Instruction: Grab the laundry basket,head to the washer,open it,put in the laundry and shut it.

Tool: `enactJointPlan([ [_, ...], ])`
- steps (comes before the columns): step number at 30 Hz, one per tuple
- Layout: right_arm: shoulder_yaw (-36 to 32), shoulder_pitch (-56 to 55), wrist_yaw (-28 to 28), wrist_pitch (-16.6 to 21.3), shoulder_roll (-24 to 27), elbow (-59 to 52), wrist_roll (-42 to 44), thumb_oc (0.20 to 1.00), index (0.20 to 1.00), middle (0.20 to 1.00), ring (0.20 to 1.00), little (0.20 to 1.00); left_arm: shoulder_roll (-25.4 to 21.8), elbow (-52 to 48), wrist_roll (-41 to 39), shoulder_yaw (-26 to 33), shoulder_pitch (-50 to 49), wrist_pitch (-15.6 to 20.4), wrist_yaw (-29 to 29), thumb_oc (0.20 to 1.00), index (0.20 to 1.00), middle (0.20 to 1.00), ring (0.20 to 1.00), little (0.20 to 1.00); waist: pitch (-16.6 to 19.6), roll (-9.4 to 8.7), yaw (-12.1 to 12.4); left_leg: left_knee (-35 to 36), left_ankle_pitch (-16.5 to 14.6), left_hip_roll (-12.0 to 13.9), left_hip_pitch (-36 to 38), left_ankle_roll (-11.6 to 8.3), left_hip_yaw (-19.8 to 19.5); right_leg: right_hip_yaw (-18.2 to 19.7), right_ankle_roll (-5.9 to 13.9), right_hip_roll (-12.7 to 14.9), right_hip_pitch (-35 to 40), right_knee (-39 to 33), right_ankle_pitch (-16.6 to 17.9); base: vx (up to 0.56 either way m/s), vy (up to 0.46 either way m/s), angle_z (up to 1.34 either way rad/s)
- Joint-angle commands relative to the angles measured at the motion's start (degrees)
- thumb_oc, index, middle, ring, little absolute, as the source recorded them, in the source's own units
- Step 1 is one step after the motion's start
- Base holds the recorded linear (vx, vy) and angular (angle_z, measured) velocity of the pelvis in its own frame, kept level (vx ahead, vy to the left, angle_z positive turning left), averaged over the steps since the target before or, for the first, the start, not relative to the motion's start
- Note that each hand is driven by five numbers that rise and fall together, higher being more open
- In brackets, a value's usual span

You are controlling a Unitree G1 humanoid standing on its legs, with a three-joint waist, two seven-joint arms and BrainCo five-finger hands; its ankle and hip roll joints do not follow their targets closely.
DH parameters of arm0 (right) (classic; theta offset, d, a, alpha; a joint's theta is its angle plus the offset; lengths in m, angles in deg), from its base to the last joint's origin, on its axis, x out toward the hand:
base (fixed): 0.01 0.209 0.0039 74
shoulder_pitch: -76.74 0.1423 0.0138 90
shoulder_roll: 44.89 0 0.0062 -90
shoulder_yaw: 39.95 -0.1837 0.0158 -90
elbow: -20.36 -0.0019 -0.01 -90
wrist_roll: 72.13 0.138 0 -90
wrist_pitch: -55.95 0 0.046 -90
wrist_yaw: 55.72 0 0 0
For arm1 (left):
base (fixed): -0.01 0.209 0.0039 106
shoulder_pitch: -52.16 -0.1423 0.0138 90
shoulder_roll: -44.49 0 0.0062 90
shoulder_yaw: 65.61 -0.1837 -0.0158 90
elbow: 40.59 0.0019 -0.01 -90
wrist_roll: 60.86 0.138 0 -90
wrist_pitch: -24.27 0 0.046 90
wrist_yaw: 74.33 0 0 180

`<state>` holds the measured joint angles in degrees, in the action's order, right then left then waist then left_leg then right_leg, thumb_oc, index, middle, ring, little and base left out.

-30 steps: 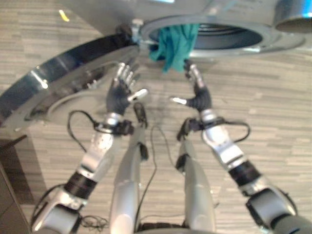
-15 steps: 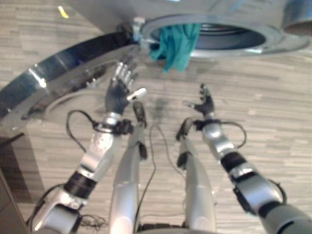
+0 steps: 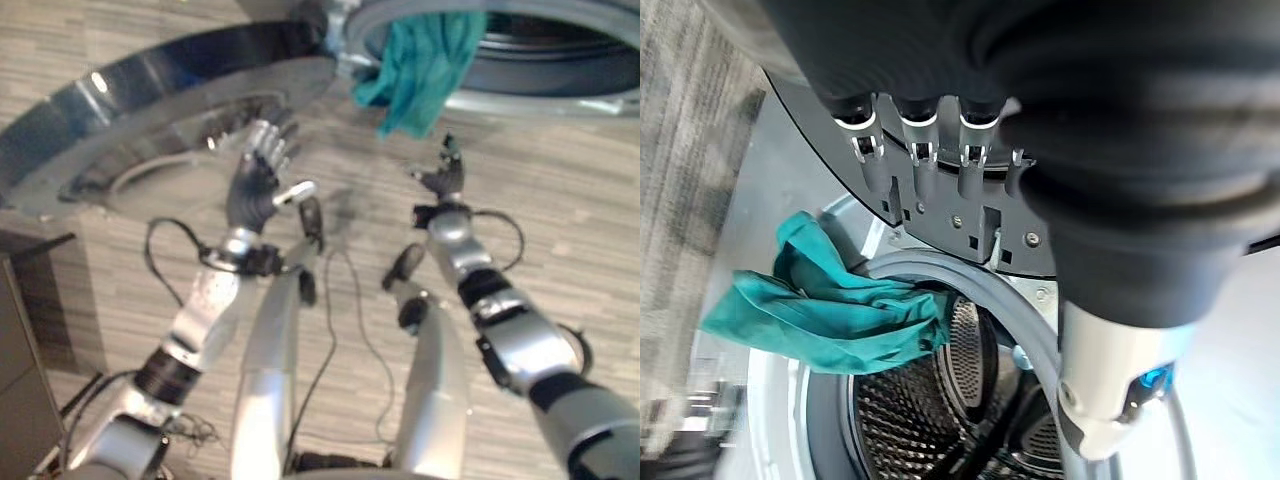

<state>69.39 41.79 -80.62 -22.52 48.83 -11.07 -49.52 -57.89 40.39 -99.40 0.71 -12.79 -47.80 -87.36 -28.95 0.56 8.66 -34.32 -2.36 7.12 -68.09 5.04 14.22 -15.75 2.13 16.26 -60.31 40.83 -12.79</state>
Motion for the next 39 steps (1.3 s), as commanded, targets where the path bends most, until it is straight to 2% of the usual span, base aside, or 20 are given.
enactJointPlan([
  [1, 0.0, -2.1, -1.1, 0.1, 0.6, 0.4, 0.8, 1.000, 1.000, 1.000, 1.000, 1.000, 2.0, -5.2, -1.6, -0.1, -0.7, 1.8, 1.0, 1.000, 1.000, 1.000, 1.000, 1.000, 2.4, 3.62, 1.0, 1.8, -6.7, -3.0, 1.3, 1.77, 0.1, -0.2, -1.42, -2.4, 2.9, 9.6, -5.8, 0.03, -0.029, 0.01],
  [8, -1.2, -1.1, -2.3, -1.5, 0.9, 5.3, 1.0, 1.000, 1.000, 1.000, 1.000, 1.000, 2.2, -7.1, -4.6, -0.3, -0.8, 1.9, 1.0, 1.000, 1.000, 1.000, 1.000, 1.000, 2.6, 3.99, 1.5, -1.8, -8.0, -3.1, -1.1, 2.01, 0.1, -0.4, -1.94, -0.9, 1.3, 13.5, -7.9, 0.02, -0.024, 0.02],
  [12, -0.3, 4.0, -3.3, -2.4, 4.7, 8.3, -0.4, 1.000, 1.000, 1.000, 1.000, 1.000, 2.1, -8.6, -5.8, -1.0, -0.7, 2.4, 1.4, 1.000, 1.000, 1.000, 1.000, 1.000, 2.6, 4.89, 2.7, -2.3, -7.9, -3.4, -2.7, 2.01, -0.3, -0.4, -1.98, 0.0, 0.1, 14.9, -8.8, 0.02, -0.029, 0.03],
  [24, 2.8, 16.1, -3.0, -3.6, 10.0, 17.4, 2.1, 1.000, 1.000, 1.000, 1.000, 1.000, 0.4, -11.3, -6.7, -1.4, -0.3, 2.3, 2.3, 1.000, 1.000, 1.000, 1.000, 1.000, 2.9, 6.77, 5.0, -3.4, -7.7, -4.8, -6.0, 2.08, -0.7, 0.1, -1.81, 1.3, -3.0, 17.7, -9.2, 0.02, 0.002, 0.06],
  [31, 4.2, 18.5, -1.4, -3.3, 10.2, 18.2, 3.7, 1.000, 1.000, 1.000, 1.000, 1.000, 0.5, -12.0, -7.6, -0.8, 0.1, 2.9, 2.5, 1.000, 1.000, 1.000, 1.000, 1.000, 3.1, 7.07, 5.7, -4.6, -8.0, -5.2, -7.3, 2.13, -0.5, 0.3, -2.21, 1.7, -4.0, 18.6, -10.2, 0.02, 0.009, 0.04],
  [39, 6.5, 20.5, 0.9, -1.2, 10.4, 14.7, 6.2, 1.000, 1.000, 1.000, 1.000, 1.000, 1.0, -13.2, -9.2, -1.1, 1.0, 3.4, 3.4, 1.000, 1.000, 1.000, 1.000, 1.000, 3.3, 7.66, 6.5, -6.4, -8.2, -5.8, -9.8, 2.23, -0.5, 1.2, -2.20, 2.6, -6.4, 20.8, -10.0, 0.01, 0.018, 0.02],
])
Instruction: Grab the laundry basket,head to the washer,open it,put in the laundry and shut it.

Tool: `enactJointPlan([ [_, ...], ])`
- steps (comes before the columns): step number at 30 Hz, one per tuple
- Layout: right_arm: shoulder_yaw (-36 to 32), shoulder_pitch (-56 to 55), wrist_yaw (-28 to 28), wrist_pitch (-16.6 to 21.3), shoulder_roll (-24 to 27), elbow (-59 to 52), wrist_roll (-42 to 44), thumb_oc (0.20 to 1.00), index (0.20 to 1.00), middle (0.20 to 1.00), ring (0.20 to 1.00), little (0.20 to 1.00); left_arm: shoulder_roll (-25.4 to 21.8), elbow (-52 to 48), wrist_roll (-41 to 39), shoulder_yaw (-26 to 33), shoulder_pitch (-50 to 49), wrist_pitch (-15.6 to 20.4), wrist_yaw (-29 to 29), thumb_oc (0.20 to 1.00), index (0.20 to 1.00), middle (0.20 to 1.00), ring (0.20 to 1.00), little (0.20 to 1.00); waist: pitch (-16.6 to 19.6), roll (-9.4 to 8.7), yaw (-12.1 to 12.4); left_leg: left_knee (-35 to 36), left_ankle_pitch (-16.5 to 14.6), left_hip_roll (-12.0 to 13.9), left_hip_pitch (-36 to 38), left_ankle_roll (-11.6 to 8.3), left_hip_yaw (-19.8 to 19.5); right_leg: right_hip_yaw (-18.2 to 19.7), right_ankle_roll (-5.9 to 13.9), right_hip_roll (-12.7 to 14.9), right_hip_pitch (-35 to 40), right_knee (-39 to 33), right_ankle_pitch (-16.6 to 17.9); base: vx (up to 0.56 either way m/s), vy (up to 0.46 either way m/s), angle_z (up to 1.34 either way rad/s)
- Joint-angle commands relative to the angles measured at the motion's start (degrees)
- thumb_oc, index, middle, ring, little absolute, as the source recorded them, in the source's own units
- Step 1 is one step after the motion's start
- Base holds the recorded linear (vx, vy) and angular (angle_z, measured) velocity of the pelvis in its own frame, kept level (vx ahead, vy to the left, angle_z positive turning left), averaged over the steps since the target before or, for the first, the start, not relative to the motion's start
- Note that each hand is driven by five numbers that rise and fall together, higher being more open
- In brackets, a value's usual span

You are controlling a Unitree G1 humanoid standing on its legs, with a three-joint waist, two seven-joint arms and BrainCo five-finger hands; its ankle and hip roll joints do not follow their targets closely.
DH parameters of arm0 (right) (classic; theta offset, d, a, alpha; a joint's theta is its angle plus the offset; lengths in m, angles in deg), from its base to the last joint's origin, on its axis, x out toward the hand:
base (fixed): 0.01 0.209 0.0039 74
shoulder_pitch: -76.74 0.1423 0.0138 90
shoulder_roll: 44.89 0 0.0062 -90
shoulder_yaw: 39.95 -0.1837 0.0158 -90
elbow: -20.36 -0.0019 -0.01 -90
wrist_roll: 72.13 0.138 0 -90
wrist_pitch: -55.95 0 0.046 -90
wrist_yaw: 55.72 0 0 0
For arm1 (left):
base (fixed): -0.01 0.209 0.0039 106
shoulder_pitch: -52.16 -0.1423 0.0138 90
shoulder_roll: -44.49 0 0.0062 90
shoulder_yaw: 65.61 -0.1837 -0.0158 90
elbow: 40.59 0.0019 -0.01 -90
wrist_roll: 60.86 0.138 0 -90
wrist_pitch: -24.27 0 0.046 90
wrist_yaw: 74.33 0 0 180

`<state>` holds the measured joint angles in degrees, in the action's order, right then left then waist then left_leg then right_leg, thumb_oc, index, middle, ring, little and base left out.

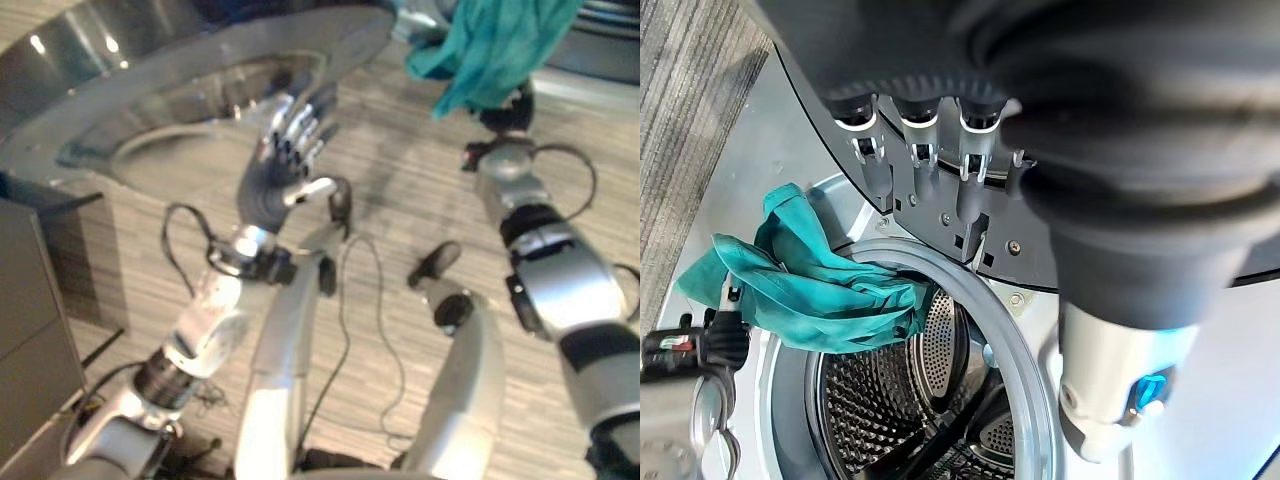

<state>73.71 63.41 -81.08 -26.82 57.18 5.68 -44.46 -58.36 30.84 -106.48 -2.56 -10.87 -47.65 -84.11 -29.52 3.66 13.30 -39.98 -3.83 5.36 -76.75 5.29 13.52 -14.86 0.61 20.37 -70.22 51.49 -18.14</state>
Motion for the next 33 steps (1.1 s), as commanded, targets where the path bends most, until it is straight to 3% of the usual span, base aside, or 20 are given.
enactJointPlan([
  [1, 2.6, -0.5, 1.6, 3.6, 2.1, -3.0, 1.5, 1.000, 1.000, 1.000, 1.000, 1.000, 1.4, -3.8, -2.7, 1.6, -0.9, 3.3, 0.5, 1.000, 1.000, 1.000, 1.000, 1.000, 3.7, 4.60, 2.1, -1.2, -6.8, -4.2, -1.5, 1.98, 0.3, 0.2, -0.67, -1.3, 3.4, 10.4, -4.6, 0.02, 0.007, 0.03],
  [12, 4.5, 5.6, 2.3, 4.2, 1.9, -2.1, 5.2, 1.000, 1.000, 1.000, 1.000, 1.000, -0.1, -4.5, -3.4, 2.1, -2.1, 3.3, 1.0, 1.000, 1.000, 1.000, 1.000, 1.000, 4.6, 4.13, 3.0, -2.2, -7.1, -4.6, -3.1, 1.81, -0.1, 0.1, -0.71, -0.8, 2.6, 11.5, -5.0, 0.00, 0.003, 0.01],
  [13, 5.0, 6.0, 2.6, 4.4, 1.7, -2.2, 5.6, 0.906, 0.906, 0.906, 0.906, 0.906, -0.2, -4.6, -3.6, 2.2, -2.4, 3.3, 1.1, 1.000, 1.000, 1.000, 1.000, 1.000, 4.7, 3.99, 3.0, -2.1, -7.0, -4.6, -3.1, 1.81, -0.1, 0.1, -0.68, -0.8, 2.7, 11.5, -4.9, 0.00, 0.000, 0.00],
  [14, 5.3, 6.4, 2.9, 4.5, 1.3, -2.5, 6.1, 0.727, 0.727, 0.727, 0.727, 0.727, -0.4, -4.6, -3.7, 2.3, -2.5, 3.3, 1.1, 1.000, 1.000, 1.000, 1.000, 1.000, 4.8, 3.85, 3.0, -2.0, -6.9, -4.6, -3.1, 1.75, -0.3, 0.0, -0.65, -0.9, 2.7, 11.4, -4.8, 0.00, 0.000, 0.00],
  [18, 5.4, 6.4, 2.9, 4.5, 1.3, -2.4, 6.2, 0.727, 0.727, 0.727, 0.727, 0.727, -0.4, -4.6, -3.7, 2.4, -2.5, 3.2, 1.1, 1.000, 1.000, 1.000, 1.000, 1.000, 4.8, 3.86, 3.0, -2.0, -6.9, -4.6, -3.1, 1.75, -0.3, 0.0, -0.65, -0.9, 2.7, 11.4, -4.8, 0.00, 0.000, 0.00],
  [19, 6.2, 7.6, 3.2, 5.1, -0.2, -3.7, 7.5, 0.200, 0.200, 0.200, 0.200, 0.200, -0.9, -4.7, -4.2, 2.3, -2.8, 3.2, 1.2, 1.000, 1.000, 1.000, 1.000, 1.000, 5.1, 3.31, 3.0, -1.6, -6.9, -4.4, -2.8, 1.69, -0.3, -0.2, -0.64, -1.1, 3.1, 10.9, -4.5, 0.00, 0.000, 0.00],
  [28, 6.1, 6.8, 2.8, 7.0, -2.2, -8.5, 8.5, 0.200, 0.200, 0.200, 0.200, 0.200, -0.8, -4.4, -4.9, 3.2, -3.3, 3.5, 1.3, 1.000, 1.000, 1.000, 1.000, 1.000, 5.5, 2.01, 1.7, 1.2, -6.2, -3.8, 0.1, 1.51, -0.6, -1.2, -0.44, -2.4, 5.7, 8.2, -3.7, 0.00, 0.001, -0.02],
  [33, 2.5, 4.0, 1.0, 9.9, -1.2, -17.4, 8.2, 0.200, 0.200, 0.200, 0.200, 0.200, -0.5, -3.6, -5.5, 3.3, -3.9, 3.8, 2.1, 1.000, 1.000, 1.000, 1.000, 1.000, 6.2, 1.05, 1.0, 5.0, -5.1, -3.0, 3.4, 1.18, -1.0, -2.3, 0.04, -3.3, 8.7, 4.6, -3.2, -0.01, -0.007, -0.03],
])
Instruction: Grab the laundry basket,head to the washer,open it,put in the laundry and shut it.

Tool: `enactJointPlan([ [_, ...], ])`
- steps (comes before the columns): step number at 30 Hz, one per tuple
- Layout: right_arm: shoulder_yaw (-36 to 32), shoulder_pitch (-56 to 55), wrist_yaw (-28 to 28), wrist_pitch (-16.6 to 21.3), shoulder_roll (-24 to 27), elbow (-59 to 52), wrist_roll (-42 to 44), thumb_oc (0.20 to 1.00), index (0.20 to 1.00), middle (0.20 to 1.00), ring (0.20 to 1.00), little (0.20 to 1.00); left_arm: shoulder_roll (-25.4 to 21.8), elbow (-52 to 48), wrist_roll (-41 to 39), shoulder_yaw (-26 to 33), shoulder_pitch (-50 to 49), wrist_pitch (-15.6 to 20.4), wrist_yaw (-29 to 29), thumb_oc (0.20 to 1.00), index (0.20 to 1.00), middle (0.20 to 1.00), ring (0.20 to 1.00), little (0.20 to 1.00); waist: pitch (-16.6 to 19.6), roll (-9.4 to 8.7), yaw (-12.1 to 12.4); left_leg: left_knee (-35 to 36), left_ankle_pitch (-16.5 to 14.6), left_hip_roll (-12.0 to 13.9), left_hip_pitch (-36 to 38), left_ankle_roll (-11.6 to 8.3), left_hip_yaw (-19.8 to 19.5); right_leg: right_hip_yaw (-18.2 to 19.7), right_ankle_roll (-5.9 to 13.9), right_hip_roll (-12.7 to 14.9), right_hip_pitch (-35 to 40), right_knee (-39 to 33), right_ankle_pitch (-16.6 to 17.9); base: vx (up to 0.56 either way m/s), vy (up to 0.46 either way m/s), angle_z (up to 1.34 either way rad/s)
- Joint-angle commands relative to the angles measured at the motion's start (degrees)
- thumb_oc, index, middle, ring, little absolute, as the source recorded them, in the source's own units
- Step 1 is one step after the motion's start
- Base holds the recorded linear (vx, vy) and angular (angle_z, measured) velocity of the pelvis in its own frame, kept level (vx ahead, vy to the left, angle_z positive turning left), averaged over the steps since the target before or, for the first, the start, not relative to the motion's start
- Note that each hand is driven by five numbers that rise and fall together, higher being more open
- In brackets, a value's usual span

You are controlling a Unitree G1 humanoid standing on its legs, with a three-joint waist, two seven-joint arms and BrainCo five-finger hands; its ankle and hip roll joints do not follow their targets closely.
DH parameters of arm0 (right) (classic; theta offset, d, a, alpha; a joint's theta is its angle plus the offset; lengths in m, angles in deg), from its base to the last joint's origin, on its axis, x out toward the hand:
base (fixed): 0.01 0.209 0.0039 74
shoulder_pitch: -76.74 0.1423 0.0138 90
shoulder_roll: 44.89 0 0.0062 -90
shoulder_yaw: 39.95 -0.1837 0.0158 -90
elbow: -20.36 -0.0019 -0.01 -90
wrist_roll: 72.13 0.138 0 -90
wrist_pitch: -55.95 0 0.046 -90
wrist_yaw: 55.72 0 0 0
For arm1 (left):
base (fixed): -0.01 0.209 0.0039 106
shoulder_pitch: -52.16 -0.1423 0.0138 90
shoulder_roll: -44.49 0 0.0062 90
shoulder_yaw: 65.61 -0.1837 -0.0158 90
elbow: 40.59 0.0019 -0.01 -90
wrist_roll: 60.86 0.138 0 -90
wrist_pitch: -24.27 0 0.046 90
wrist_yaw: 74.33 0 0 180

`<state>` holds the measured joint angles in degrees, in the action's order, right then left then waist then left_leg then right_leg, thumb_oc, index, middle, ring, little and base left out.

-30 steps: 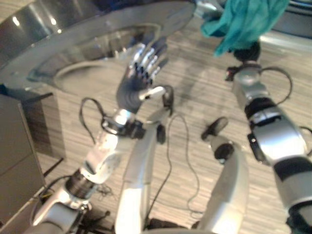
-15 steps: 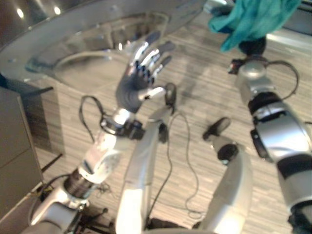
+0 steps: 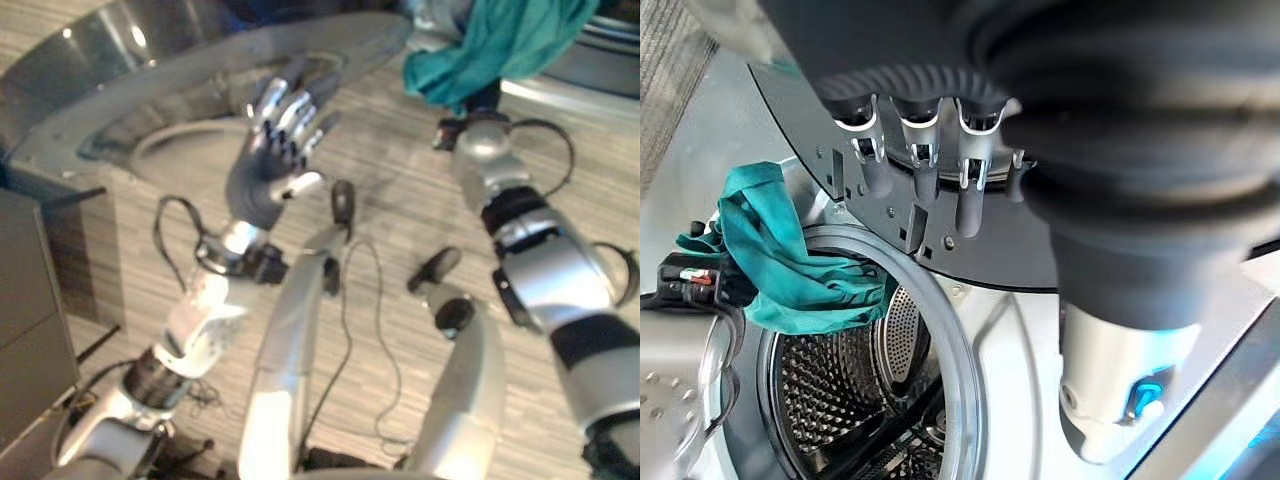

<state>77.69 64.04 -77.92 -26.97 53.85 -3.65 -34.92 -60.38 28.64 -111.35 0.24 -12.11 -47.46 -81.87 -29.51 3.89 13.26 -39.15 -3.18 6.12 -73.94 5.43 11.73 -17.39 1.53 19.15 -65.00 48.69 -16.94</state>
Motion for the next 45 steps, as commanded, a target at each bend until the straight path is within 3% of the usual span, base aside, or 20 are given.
enactJointPlan([
  [1, -2.1, 2.9, -2.5, 10.5, 2.3, -9.7, -1.4, 0.200, 0.200, 0.200, 0.200, 0.200, 1.5, -1.3, -0.8, 0.4, -2.7, 3.6, 0.1, 1.000, 1.000, 1.000, 1.000, 1.000, 6.3, 0.68, 0.8, 5.2, -5.4, -3.7, 1.3, 0.91, 0.7, 0.1, -0.70, -2.3, 4.0, 6.6, -4.1, -0.03, -0.005, -0.05],
  [6, -6.1, 1.1, -4.8, 12.2, 3.6, -14.6, -2.0, 0.200, 0.200, 0.200, 0.200, 0.200, 1.1, -0.6, -1.5, -0.3, -3.4, 3.5, 1.2, 1.000, 1.000, 1.000, 1.000, 1.000, 7.0, -0.31, 0.5, 10.9, -3.3, -3.9, 5.9, 0.25, 0.7, -1.0, 0.46, -3.5, 8.0, 1.1, -2.3, -0.03, -0.009, -0.06],
  [10, -7.8, 3.4, -7.0, 11.7, 7.0, -10.8, -2.1, 0.200, 0.200, 0.200, 0.200, 0.200, -1.4, -0.3, -2.7, -0.7, -5.9, 3.0, 3.1, 1.000, 1.000, 1.000, 1.000, 1.000, 9.4, -1.94, 0.7, 18.9, -0.4, -5.1, 11.2, -0.55, 0.6, -2.5, 2.66, -5.0, 13.7, -7.5, 1.0, -0.01, -0.007, -0.05],
  [12, -4.8, 8.5, -6.8, 8.5, 9.5, -1.5, -1.8, 0.200, 0.200, 0.200, 0.200, 0.200, -3.1, -1.2, -3.3, -0.7, -7.3, 2.6, 3.3, 1.000, 1.000, 1.000, 1.000, 1.000, 10.5, -2.80, 1.1, 21.2, 0.1, -5.6, 12.4, -0.52, 0.3, -2.8, 3.45, -5.3, 15.2, -9.6, 2.4, 0.01, 0.007, -0.02],
  [13, -4.7, 8.8, -6.6, 8.6, 9.5, -1.3, -1.7, 0.495, 0.495, 0.495, 0.495, 0.495, -3.1, -1.2, -3.3, -0.6, -7.2, 2.6, 3.3, 1.000, 1.000, 1.000, 1.000, 1.000, 10.4, -2.73, 1.1, 21.2, 0.2, -5.6, 12.4, -0.52, 0.3, -2.8, 3.43, -5.4, 15.2, -9.7, 2.5, 0.02, 0.000, 0.05],
  [14, 1.2, 12.5, -3.3, 3.7, 11.7, 7.3, -1.9, 1.000, 1.000, 1.000, 1.000, 1.000, -4.1, -1.7, -3.1, -0.5, -7.3, 2.1, 3.4, 1.000, 1.000, 1.000, 1.000, 1.000, 10.9, -3.61, 1.5, 20.8, -0.1, -5.6, 12.3, -0.52, 0.2, -2.8, 3.14, -5.4, 15.2, -9.7, 2.4, 0.02, -0.017, 0.08],
  [17, 8.9, 15.7, 4.4, -0.5, 9.1, 16.4, -1.4, 1.000, 1.000, 1.000, 1.000, 1.000, -4.3, -2.0, -2.2, 0.9, -6.9, 1.3, 3.2, 1.000, 1.000, 1.000, 1.000, 1.000, 10.6, -4.37, 1.1, 19.8, -0.7, -5.0, 12.1, -0.61, 0.5, -2.7, 2.12, -5.8, 14.6, -9.5, 2.0, 0.03, -0.016, 0.14],
  [22, 11.5, 14.3, 7.4, -3.5, 0.3, 24.4, -8.4, 1.000, 1.000, 1.000, 1.000, 1.000, -3.4, -2.4, -0.8, 1.2, -6.5, -0.1, 2.2, 1.000, 1.000, 1.000, 1.000, 1.000, 10.0, -4.69, 0.6, 19.5, -1.1, -4.6, 11.8, -0.61, 1.1, -2.7, 1.25, -6.9, 14.6, -11.1, 1.7, 0.01, -0.005, -0.06],
  [27, 10.2, 12.2, 6.0, -2.6, -2.9, 24.1, -11.0, 1.000, 1.000, 1.000, 1.000, 1.000, -2.1, -1.7, 0.9, 0.8, -5.6, -0.3, 2.1, 1.000, 1.000, 1.000, 1.000, 1.000, 9.1, -4.11, 0.9, 19.9, -0.8, -4.9, 11.5, -0.56, 1.0, -2.6, 1.05, -7.7, 14.1, -11.1, 1.5, 0.00, 0.002, -0.03],
  [34, 9.4, 1.7, 0.3, 2.6, -5.5, 3.4, -16.4, 1.000, 1.000, 1.000, 1.000, 1.000, -0.6, -0.7, 2.3, 3.3, -6.0, 2.1, 0.5, 1.000, 1.000, 1.000, 1.000, 1.000, 8.3, -4.35, -0.4, 20.5, -0.2, -4.5, 13.0, -0.69, 1.5, -1.8, 1.22, -8.1, 14.5, -10.8, 2.0, -0.01, 0.022, -0.02],
  [35, 7.9, -4.0, -1.7, 3.3, -4.6, -7.6, -21.9, 1.000, 1.000, 1.000, 1.000, 1.000, -0.2, -0.5, 2.3, 4.2, -6.3, 2.4, 0.2, 1.000, 1.000, 1.000, 1.000, 1.000, 8.1, -4.51, -1.3, 20.7, -0.1, -4.1, 13.8, -0.66, 1.5, -1.7, 1.25, -8.1, 15.0, -10.9, 2.2, -0.04, 0.022, -0.01],
  [37, 5.1, -12.0, -3.4, 2.9, -1.4, -19.5, -28.5, 1.000, 1.000, 1.000, 1.000, 1.000, 0.0, -0.4, 1.8, 4.8, -7.0, 2.9, 0.5, 1.000, 1.000, 1.000, 1.000, 1.000, 8.1, -4.78, -2.1, 21.3, 0.2, -3.9, 15.2, -0.79, 1.5, -1.6, 1.28, -8.3, 16.1, -11.3, 2.2, -0.04, 0.002, 0.00],
  [39, 1.5, -25.2, -3.0, 2.6, 1.4, -32.7, -35.6, 1.000, 1.000, 1.000, 1.000, 1.000, -0.5, -0.5, 1.3, 4.6, -8.0, 3.3, 1.3, 1.000, 1.000, 1.000, 1.000, 1.000, 8.7, -5.40, -3.0, 22.5, 1.1, -3.6, 17.7, -1.07, 1.5, -1.8, 1.22, -8.7, 18.7, -12.8, 2.2, -0.06, -0.055, -0.11],
  [45, -2.3, -46.6, 1.9, 3.1, -1.7, -40.5, -35.9, 1.000, 1.000, 1.000, 1.000, 1.000, -2.2, -1.3, 2.6, 5.2, -12.1, 2.3, 1.8, 1.000, 1.000, 1.000, 1.000, 1.000, 10.9, -6.51, -4.5, 26.1, 3.6, -3.6, 23.4, -2.12, 1.1, -2.6, 1.17, -9.7, 25.2, -17.4, 2.7, -0.03, -0.056, -0.16],
])
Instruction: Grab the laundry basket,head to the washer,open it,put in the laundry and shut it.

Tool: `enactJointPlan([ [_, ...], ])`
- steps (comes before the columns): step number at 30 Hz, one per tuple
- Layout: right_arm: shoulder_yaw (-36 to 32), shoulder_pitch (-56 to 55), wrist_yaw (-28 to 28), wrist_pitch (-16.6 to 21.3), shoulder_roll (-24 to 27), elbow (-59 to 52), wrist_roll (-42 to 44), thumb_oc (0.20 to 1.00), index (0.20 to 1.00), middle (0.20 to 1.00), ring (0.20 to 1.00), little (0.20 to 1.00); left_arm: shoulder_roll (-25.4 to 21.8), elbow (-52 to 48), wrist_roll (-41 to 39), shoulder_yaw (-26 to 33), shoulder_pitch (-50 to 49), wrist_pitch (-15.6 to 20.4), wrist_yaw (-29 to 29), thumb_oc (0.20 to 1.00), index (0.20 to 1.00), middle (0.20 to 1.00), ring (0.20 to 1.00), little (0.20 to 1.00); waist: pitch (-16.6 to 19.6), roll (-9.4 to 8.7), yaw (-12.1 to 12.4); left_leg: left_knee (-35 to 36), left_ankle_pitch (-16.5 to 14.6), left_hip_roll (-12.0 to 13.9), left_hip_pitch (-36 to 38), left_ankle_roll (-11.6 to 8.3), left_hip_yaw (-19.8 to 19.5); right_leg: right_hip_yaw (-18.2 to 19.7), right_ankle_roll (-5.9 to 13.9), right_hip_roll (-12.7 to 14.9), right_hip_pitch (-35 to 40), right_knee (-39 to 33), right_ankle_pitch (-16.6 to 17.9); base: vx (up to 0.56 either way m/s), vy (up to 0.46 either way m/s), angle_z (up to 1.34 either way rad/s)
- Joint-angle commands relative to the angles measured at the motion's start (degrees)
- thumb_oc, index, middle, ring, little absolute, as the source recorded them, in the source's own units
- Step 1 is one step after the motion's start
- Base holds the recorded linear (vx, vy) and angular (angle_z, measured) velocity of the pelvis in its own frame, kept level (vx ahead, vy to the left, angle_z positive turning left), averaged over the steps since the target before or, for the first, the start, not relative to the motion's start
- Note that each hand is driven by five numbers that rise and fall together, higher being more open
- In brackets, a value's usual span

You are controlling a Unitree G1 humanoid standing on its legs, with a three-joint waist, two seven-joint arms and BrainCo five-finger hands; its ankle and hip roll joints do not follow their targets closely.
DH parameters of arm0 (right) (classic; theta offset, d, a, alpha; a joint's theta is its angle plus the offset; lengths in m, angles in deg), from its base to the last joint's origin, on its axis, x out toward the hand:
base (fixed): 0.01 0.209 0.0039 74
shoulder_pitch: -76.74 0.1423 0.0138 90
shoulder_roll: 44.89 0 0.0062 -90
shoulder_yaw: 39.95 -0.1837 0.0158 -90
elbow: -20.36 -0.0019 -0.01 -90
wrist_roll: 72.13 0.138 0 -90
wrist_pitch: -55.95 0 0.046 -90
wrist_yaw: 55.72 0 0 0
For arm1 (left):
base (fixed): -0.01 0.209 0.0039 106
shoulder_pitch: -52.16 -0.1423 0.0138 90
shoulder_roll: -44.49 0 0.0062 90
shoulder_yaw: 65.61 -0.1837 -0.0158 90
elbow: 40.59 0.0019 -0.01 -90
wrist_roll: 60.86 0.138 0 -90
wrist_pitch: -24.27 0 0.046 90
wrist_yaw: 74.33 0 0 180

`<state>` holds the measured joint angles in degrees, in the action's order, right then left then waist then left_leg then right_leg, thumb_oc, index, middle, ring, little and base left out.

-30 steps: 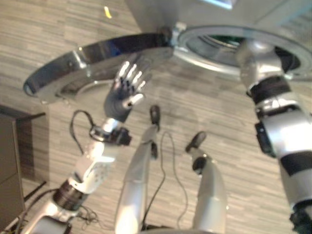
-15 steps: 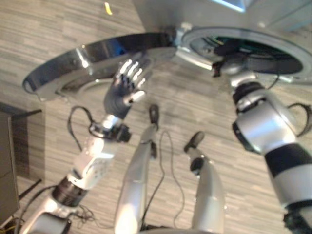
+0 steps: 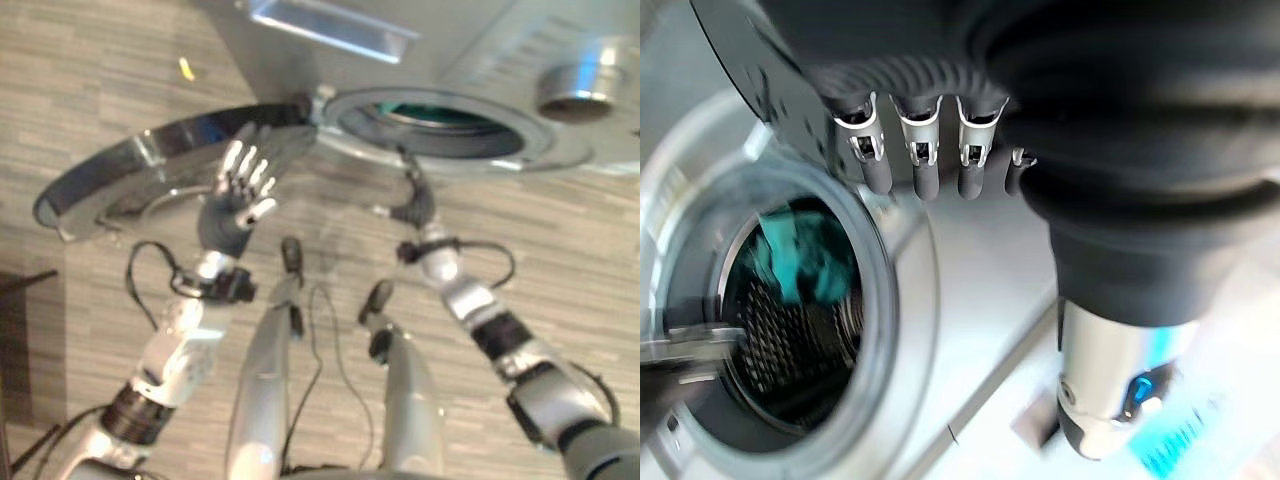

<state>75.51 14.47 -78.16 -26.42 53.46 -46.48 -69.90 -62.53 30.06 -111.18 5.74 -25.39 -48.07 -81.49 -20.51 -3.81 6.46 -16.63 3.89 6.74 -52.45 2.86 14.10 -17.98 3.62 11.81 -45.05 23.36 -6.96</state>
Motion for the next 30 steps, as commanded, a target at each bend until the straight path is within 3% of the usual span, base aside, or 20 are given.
enactJointPlan([
  [1, -0.6, -2.3, 3.4, 2.4, -2.8, 2.2, -0.3, 1.000, 1.000, 1.000, 1.000, 1.000, -0.6, -2.7, 3.0, 0.6, -0.2, 2.6, 1.3, 1.000, 1.000, 1.000, 1.000, 1.000, 2.8, 1.04, 1.8, 4.9, -2.6, -4.2, 3.9, -0.05, -1.3, -2.2, -0.94, -2.8, 7.2, 6.5, -7.3, -0.01, -0.045, -0.01],
  [6, 0.0, -12.1, 6.7, 2.3, -6.7, 5.3, 3.4, 1.000, 1.000, 1.000, 1.000, 1.000, -0.8, -2.1, 3.8, 1.7, -5.2, 1.9, 1.4, 1.000, 1.000, 1.000, 1.000, 1.000, 4.6, 0.87, 0.8, 7.3, -0.6, -3.9, 9.7, -1.40, -1.4, -2.6, -1.04, -3.4, 13.5, 3.1, -6.8, 0.00, -0.037, 0.00],
  [10, -0.4, -20.1, 10.7, 2.3, -6.8, 7.2, 6.0, 1.000, 1.000, 1.000, 1.000, 1.000, -2.0, -1.4, 3.9, 3.8, -10.9, 0.7, 2.9, 1.000, 1.000, 1.000, 1.000, 1.000, 6.3, 0.88, 0.0, 9.1, 0.8, -3.4, 15.9, -2.63, -1.4, -3.6, -0.71, -3.9, 20.9, -1.8, -5.7, 0.04, -0.036, 0.11],
  [13, -1.5, -24.8, 12.9, 1.9, -5.8, 7.3, 5.9, 1.000, 1.000, 1.000, 1.000, 1.000, -2.2, -0.9, 4.2, 5.5, -14.4, 0.1, 4.0, 1.000, 1.000, 1.000, 1.000, 1.000, 7.8, 0.85, -0.5, 9.8, 0.5, -3.4, 20.3, -2.89, -1.8, -4.0, -0.06, -3.7, 26.0, -4.9, -4.8, 0.11, 0.020, 0.08],
  [17, -5.5, -28.9, 13.9, 1.2, -5.3, 9.0, 6.1, 1.000, 1.000, 1.000, 1.000, 1.000, -1.2, 0.9, 5.3, 8.1, -18.1, -1.0, 4.5, 1.000, 1.000, 1.000, 1.000, 1.000, 9.7, 0.78, -1.9, 10.2, -2.6, -4.0, 28.6, -1.93, -2.2, -3.6, 2.22, -2.1, 33.9, -8.5, -1.2, 0.15, 0.109, 0.03],
  [18, -6.8, -29.3, 13.7, 1.1, -5.4, 9.2, 6.2, 1.000, 1.000, 1.000, 1.000, 1.000, -0.6, 1.3, 5.6, 8.8, -18.8, -1.2, 4.4, 1.000, 1.000, 1.000, 1.000, 1.000, 10.3, 0.61, -2.2, 10.1, -3.7, -4.6, 30.2, -1.48, -2.2, -3.2, 3.12, -1.4, 35.0, -8.5, 0.5, 0.11, 0.107, -0.01],
  [20, -6.7, -29.4, 13.8, 1.1, -5.3, 9.1, 6.2, 1.000, 1.000, 1.000, 1.000, 1.000, -0.6, 1.2, 5.6, 8.8, -18.9, -1.2, 4.4, 1.000, 1.000, 1.000, 1.000, 1.000, 10.1, 0.64, -2.1, 10.2, -3.9, -4.7, 30.6, -1.36, -2.1, -3.1, 3.32, -1.4, 35.4, -8.7, 0.7, 0.08, 0.096, -0.13],
  [22, -11.3, -31.1, 12.5, 0.5, -6.1, 10.0, 7.0, 1.000, 1.000, 1.000, 1.000, 1.000, 0.8, 2.7, 6.7, 10.2, -20.7, -2.1, 4.2, 1.000, 1.000, 1.000, 1.000, 1.000, 11.4, 0.63, -3.0, 10.8, -7.1, -6.2, 37.0, 0.51, -1.0, -1.2, 7.20, 1.6, 38.5, -6.7, 8.5, 0.20, 0.246, -0.10],
  [23, -12.7, -31.6, 11.9, 0.2, -6.5, 10.1, 7.6, 1.000, 1.000, 1.000, 1.000, 1.000, 1.2, 3.2, 6.8, 10.4, -21.1, -2.4, 4.2, 1.000, 1.000, 1.000, 1.000, 1.000, 11.9, 0.99, -3.2, 11.4, -7.7, -6.4, 39.1, 0.99, -1.0, -0.1, 7.76, 2.1, 38.6, -4.8, 10.1, 0.17, 0.331, -0.26],
  [24, -16.2, -32.2, 10.3, 0.1, -7.5, 10.8, 10.1, 1.000, 1.000, 1.000, 1.000, 1.000, 2.0, 4.3, 7.7, 10.8, -21.8, -2.9, 3.5, 1.000, 1.000, 1.000, 1.000, 1.000, 11.9, 2.61, -4.4, 12.9, -6.7, -6.7, 42.3, 2.88, -0.6, 3.5, 7.82, 2.1, 37.0, 3.7, 15.4, 0.17, 0.295, -0.35],
  [26, -18.8, -33.7, 9.6, 0.1, -7.5, 9.5, 11.1, 1.000, 1.000, 1.000, 1.000, 1.000, 2.2, 5.7, 8.7, 11.3, -22.4, -3.6, 3.3, 1.000, 1.000, 1.000, 1.000, 1.000, 11.5, 4.69, -5.6, 14.0, -7.2, -6.3, 45.5, 3.96, -1.5, 6.4, 6.79, 0.3, 34.7, 12.2, 13.3, 0.14, 0.232, -0.32],
  [28, -22.3, -34.5, 8.6, 0.1, -7.7, 9.8, 12.1, 1.000, 1.000, 1.000, 1.000, 1.000, 2.6, 6.0, 10.6, 11.9, -23.1, -4.5, 3.6, 1.000, 1.000, 1.000, 1.000, 1.000, 11.5, 5.97, -6.3, 14.9, -7.8, -6.2, 48.6, 4.25, -1.7, 6.9, 6.17, -0.1, 32.1, 16.9, 11.3, 0.13, 0.138, 0.06],
  [30, -26.1, -35.3, 7.0, 0.1, -7.2, 7.9, 12.4, 1.000, 1.000, 1.000, 1.000, 1.000, 2.8, 6.3, 11.9, 13.3, -24.2, -5.0, 3.9, 1.000, 1.000, 1.000, 1.000, 1.000, 11.7, 6.34, -6.8, 15.6, -8.4, -6.6, 50.7, 3.93, -1.8, 5.8, 5.97, 1.1, 30.3, 14.3, 10.3, 0.15, 0.042, -0.06],
])
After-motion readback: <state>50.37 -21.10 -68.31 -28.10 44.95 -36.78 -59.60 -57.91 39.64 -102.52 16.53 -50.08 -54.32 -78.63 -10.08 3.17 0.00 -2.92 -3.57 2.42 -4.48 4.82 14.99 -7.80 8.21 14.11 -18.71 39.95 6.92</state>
